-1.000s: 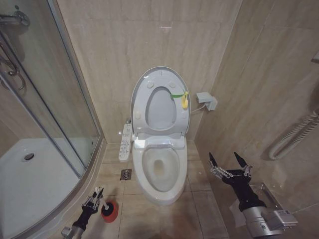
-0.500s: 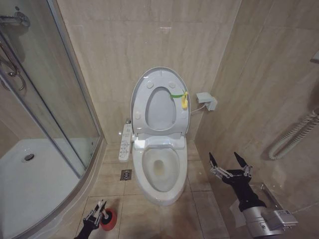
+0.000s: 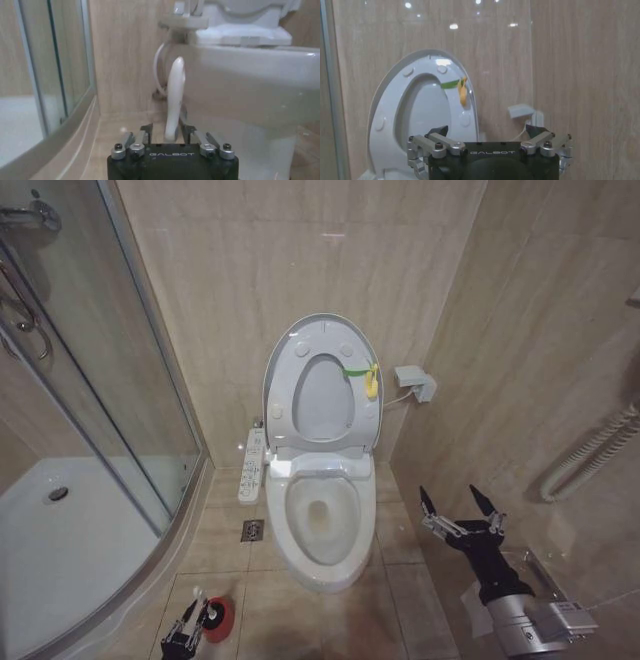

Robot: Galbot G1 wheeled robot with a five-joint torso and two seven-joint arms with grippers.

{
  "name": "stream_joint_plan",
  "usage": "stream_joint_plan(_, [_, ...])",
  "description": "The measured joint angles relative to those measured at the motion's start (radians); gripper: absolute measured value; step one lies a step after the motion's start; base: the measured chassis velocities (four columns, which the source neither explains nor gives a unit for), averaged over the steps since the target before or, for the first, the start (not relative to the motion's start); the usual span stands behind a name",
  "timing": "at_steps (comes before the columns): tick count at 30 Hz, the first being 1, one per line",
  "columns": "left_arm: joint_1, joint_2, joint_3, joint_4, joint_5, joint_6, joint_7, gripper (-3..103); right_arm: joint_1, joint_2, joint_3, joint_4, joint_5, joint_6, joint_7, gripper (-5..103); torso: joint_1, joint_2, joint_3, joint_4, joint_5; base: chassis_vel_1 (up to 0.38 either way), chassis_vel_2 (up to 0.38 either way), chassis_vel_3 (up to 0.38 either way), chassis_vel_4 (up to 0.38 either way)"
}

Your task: Open the toilet lid, clean the toilet bowl with a toilet brush, close the toilet lid, and flush.

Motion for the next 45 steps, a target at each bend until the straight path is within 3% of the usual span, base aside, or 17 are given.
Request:
stream_joint_plan(1, [-0.001, -0.001, 0.003, -0.001, -0.003, 0.0, -0.002, 47, 0.0, 0.0, 0.0, 0.0, 0.0, 0.0, 0.0, 100, 0.0, 0.0, 0.0, 0.0001, -0.001, 0.0, 0.0, 0.0, 0.0])
stream_joint_plan(7, [0.003, -0.007, 0.004, -0.037, -0.004, 0.0, -0.006, 47, 0.0, 0.0, 0.0, 0.0, 0.0, 0.0, 0.0, 100, 0.0, 0.0, 0.0, 0.0001, -0.0007, 0.0, 0.0, 0.0, 0.0])
stream_joint_plan(8, [0.009, -0.008, 0.004, -0.048, -0.004, 0.0, -0.007, 74, 0.0, 0.0, 0.0, 0.0, 0.0, 0.0, 0.0, 100, 0.0, 0.0, 0.0, 0.0002, -0.0004, 0.0, 0.0, 0.0, 0.0])
stream_joint_plan(15, [0.072, -0.013, -0.012, -0.202, -0.007, 0.0, -0.038, 74, 0.0, 0.0, 0.0, 0.0, 0.0, 0.0, 0.0, 100, 0.0, 0.0, 0.0, 0.0001, -0.0003, 0.0, 0.0, 0.0, 0.0])
stream_joint_plan(16, [0.09, -0.016, -0.021, -0.246, 0.001, 0.0, -0.051, 98, 0.0, 0.0, 0.0, 0.0, 0.0, 0.0, 0.0, 100, 0.0, 0.0, 0.0, 0.0002, -0.0003, 0.0, 0.0, 0.0, 0.0])
stream_joint_plan(25, [0.164, -0.016, -0.099, -0.473, 0.035, 0.017, -0.135, 100, 0.0, 0.0, 0.0, 0.0, 0.0, 0.0, -0.001, 100, 0.0, 0.0, 0.0, 0.0003, -0.0004, 0.0, 0.0, 0.0, 0.0])
stream_joint_plan(28, [0.197, -0.017, -0.149, -0.646, 0.065, 0.081, -0.288, 100, 0.0, 0.0, 0.0, 0.0, 0.0, 0.0, 0.0, 100, 0.0, 0.0, 0.0, 0.0003, -0.0003, 0.0, 0.0, 0.0, 0.0])
stream_joint_plan(29, [0.197, -0.017, -0.149, -0.646, 0.065, 0.081, -0.288, 100, 0.0, 0.0, 0.0, 0.0, 0.0, 0.0, 0.0, 100, 0.0, 0.0, 0.0, 0.0003, -0.0003, 0.0, 0.0, 0.0, 0.0])
stream_joint_plan(30, [0.205, -0.02, -0.165, -0.69, 0.082, 0.112, -0.332, 100, 0.0, 0.0, 0.0, 0.0, 0.0, 0.0, 0.0, 100, 0.0, 0.0, 0.0, -0.0003, -0.0002, 0.0, 0.0, 0.0, 0.0])
stream_joint_plan(32, [0.261, -0.026, -0.188, -0.866, 0.127, 0.274, -0.471, 100, 0.0, 0.0, 0.0, 0.0, 0.0, 0.0, 0.0, 100, 0.0, 0.0, 0.0, 0.0, -0.0004, 0.0, 0.0, 0.0, 0.0])
stream_joint_plan(34, [0.281, -0.026, -0.195, -0.918, 0.133, 0.33, -0.5, 100, 0.0, 0.0, 0.0, 0.0, 0.0, 0.0, -0.001, 100, 0.0, 0.0, 0.0, 0.0002, -0.0003, 0.0, 0.0, 0.0, 0.0])
stream_joint_plan(35, [0.363, -0.022, -0.213, -1.104, 0.128, 0.545, -0.567, 100, 0.0, 0.0, 0.0, 0.0, 0.0, 0.0, -0.001, 100, 0.0, 0.0, 0.0, 0.0003, -0.0002, 0.0, 0.0, 0.0, 0.0])
stream_joint_plan(36, [0.415, -0.02, -0.219, -1.216, 0.081, 0.672, -0.585, 100, 0.0, 0.0, 0.0, 0.0, 0.0, 0.0, 0.0, 100, 0.0, 0.0, 0.0, 0.0005, -0.0002, 0.0, 0.0, 0.0, 0.0])
stream_joint_plan(37, [0.436, -0.021, -0.219, -1.268, 0.06, 0.722, -0.589, 100, 0.0, 0.0, 0.0, 0.0, 0.0, 0.0, 0.0, 100, 0.0, 0.0, 0.0, 0.0006, -0.0004, 0.0, 0.0, 0.0, 0.0])
stream_joint_plan(38, [0.436, -0.021, -0.219, -1.268, 0.06, 0.722, -0.589, 100, 0.0, 0.0, 0.0, 0.0, 0.0, 0.0, 0.0, 100, 0.0, 0.0, 0.0, 0.0006, -0.0004, 0.0, 0.0, 0.0, 0.0])
stream_joint_plan(40, [0.482, -0.029, -0.221, -1.407, 0.043, 0.837, -0.591, 100, 0.0, 0.0, 0.0, 0.0, 0.0, 0.0, 0.0, 100, 0.0, 0.0, 0.0, 0.0002, 0.0001, 0.0, 0.0, 0.0, 0.0])
stream_joint_plan(45, [0.504, -0.052, -0.206, -1.473, 0.154, 0.846, -0.621, 100, 0.0, 0.0, 0.0, 0.0, 0.0, 0.0, 0.0, 100, 0.0, 0.0, 0.0, 0.0002, -0.0004, 0.0, 0.0, 0.0, 0.0])
